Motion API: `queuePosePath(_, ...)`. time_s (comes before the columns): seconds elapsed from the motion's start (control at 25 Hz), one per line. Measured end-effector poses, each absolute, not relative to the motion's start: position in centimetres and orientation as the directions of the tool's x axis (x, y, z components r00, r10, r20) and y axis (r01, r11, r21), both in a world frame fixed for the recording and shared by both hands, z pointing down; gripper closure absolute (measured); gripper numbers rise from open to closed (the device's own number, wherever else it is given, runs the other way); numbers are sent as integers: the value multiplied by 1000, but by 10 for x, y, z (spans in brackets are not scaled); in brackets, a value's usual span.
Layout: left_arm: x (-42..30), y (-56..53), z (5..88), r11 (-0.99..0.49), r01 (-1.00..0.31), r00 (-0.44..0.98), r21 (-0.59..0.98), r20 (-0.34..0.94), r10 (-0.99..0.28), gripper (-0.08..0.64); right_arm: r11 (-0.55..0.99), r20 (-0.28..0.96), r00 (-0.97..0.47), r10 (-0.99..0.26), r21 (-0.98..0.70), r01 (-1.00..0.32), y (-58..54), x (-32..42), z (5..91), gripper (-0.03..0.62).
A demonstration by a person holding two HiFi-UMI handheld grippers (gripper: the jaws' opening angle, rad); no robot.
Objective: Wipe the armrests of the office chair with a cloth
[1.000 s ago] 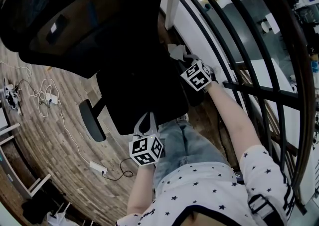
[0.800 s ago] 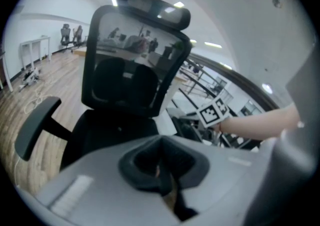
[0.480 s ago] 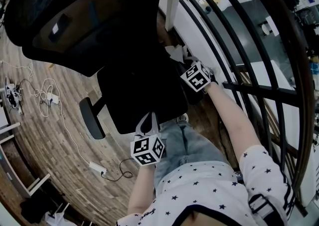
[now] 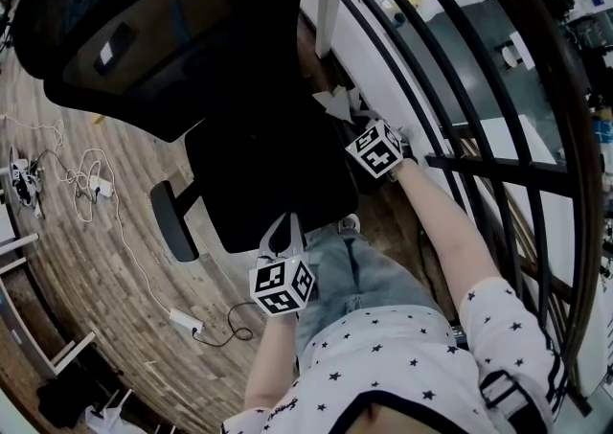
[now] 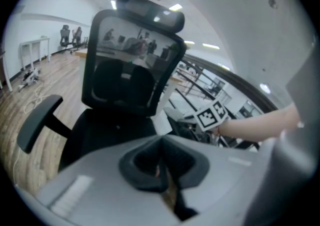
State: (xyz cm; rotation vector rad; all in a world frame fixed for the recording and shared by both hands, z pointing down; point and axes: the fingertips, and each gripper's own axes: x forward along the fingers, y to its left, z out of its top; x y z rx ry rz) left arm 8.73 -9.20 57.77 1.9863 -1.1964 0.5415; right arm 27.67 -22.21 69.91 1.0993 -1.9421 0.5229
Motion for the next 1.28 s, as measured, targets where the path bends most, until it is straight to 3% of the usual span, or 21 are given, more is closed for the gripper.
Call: queuePosePath(1.28,104,-53,563,-331,-862,507,383,643,-575,554,541,830,-283,-480,26,-841,-147,272,695,561)
